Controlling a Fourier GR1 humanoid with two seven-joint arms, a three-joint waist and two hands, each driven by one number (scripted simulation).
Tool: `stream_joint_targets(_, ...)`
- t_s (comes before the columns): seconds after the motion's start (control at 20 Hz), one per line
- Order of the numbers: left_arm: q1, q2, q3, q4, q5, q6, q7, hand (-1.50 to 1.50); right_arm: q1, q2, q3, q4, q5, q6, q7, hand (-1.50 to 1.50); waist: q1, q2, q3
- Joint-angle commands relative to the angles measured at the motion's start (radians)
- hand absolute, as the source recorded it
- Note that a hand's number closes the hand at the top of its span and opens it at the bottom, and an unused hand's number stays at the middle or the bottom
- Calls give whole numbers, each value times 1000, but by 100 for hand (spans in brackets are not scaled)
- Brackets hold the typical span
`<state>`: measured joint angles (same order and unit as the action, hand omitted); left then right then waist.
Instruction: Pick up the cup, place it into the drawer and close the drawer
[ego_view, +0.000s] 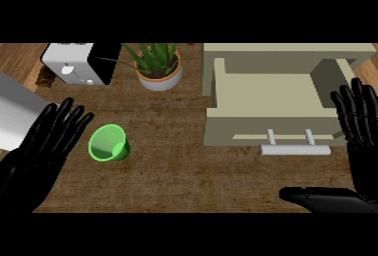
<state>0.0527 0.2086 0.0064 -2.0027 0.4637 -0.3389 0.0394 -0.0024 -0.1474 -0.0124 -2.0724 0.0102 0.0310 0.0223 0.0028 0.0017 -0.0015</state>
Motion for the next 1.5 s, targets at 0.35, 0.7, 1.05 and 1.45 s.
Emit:
stream_joint_targets(0.35,24,25,97,243,46,-172,-50,-150,-41,21,29,84,47,30,-32,-150,-1,-2,1)
stream_joint_targets(0.7,-95,62,195,531,-93,-173,-180,-150,-1,7,-32,78,6,59,-69,-150,-7,-1,1)
stream_joint_targets(1.05,-176,67,207,815,-281,-161,-386,-150,-22,-23,-69,28,-31,90,11,-150,-10,-1,1)
stream_joint_targets(1.45,-288,84,208,1266,-463,-122,-731,-150,-126,20,-22,77,23,40,58,-150,-15,2,-1)
